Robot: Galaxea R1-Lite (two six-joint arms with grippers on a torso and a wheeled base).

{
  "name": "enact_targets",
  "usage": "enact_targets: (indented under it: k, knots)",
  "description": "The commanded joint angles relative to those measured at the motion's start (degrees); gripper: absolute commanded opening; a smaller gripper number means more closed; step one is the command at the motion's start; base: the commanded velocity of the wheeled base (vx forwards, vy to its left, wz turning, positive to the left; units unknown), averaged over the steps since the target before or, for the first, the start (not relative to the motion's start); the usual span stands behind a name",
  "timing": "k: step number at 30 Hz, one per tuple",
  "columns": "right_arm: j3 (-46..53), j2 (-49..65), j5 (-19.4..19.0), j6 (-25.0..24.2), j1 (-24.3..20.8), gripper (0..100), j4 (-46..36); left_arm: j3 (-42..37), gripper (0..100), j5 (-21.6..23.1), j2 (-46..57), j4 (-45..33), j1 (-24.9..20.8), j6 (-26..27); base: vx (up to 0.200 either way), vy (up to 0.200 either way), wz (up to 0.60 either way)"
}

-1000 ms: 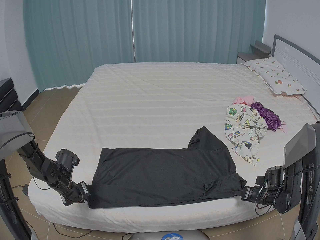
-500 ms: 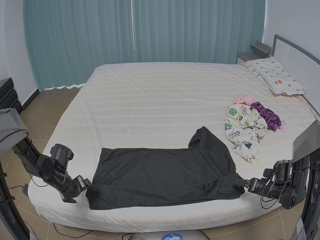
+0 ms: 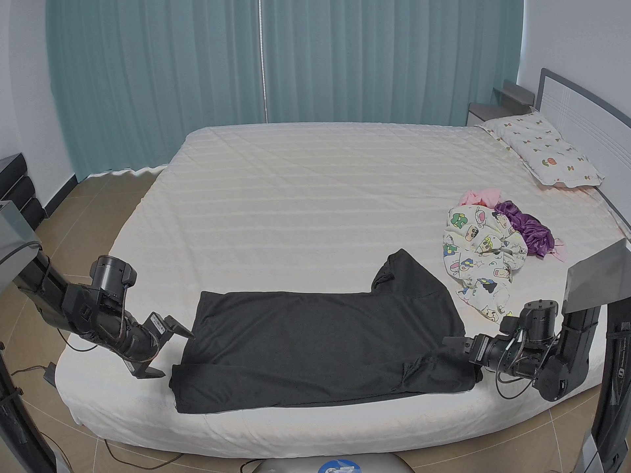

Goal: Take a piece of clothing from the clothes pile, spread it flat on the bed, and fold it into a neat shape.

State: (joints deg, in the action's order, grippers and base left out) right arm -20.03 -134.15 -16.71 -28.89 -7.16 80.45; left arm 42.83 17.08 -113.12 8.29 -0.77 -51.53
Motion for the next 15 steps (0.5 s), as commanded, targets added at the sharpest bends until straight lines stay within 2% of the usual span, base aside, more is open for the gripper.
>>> enact_targets:
  k: [1, 8, 9, 15]
  knots:
    - [-4.93, -3.67, 0.54, -0.11, -0.58, 100, -3.01, -1.52, 100, -0.03, -0.26, 1.73, 0.06, -0.06, 0.000, 0.000, 0.00]
    - [-4.84, -4.90, 0.63, -0.02, -0.75, 100, -3.37, -1.78, 100, -0.03, -0.35, 1.91, -0.02, -0.06, 0.000, 0.000, 0.00]
    - [-4.84, -4.99, 0.63, -0.02, -0.75, 0, -3.28, -1.87, 100, -0.03, -0.26, 1.99, -0.02, -0.06, 0.000, 0.000, 0.00]
    - [-4.23, -4.72, 1.07, -0.02, 0.21, 0, -3.19, -2.40, 100, -0.03, -0.26, 2.17, -0.02, 0.03, 0.000, 0.000, 0.00]
